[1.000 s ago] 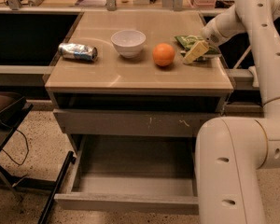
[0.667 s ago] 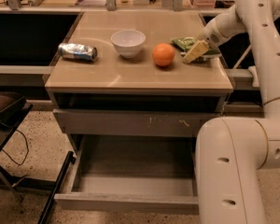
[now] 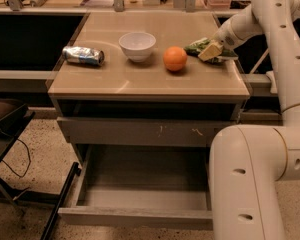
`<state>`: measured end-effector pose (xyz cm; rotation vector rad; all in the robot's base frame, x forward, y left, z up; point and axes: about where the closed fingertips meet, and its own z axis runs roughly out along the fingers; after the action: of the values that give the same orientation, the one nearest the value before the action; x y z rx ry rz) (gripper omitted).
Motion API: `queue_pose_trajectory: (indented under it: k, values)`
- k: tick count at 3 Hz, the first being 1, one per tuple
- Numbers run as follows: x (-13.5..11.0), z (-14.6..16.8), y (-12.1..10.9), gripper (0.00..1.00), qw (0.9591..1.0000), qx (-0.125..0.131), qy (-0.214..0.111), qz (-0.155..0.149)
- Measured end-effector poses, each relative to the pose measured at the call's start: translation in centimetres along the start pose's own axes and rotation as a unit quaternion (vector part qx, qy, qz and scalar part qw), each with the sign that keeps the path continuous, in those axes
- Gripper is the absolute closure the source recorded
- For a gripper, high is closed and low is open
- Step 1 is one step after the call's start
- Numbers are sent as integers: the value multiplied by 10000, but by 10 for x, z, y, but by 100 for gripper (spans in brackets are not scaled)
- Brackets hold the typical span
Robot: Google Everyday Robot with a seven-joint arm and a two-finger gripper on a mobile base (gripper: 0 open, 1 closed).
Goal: Place green jalapeno chip bag into middle drawer
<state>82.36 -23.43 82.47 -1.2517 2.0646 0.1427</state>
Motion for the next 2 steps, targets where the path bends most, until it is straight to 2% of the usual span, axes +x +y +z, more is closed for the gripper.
queue_pose_trajectory:
  k: [1,2]
  values:
    - [7,-25,-5,100,9999,96,7,106]
    - [7,-97,-24,100,9966,746,-167,293]
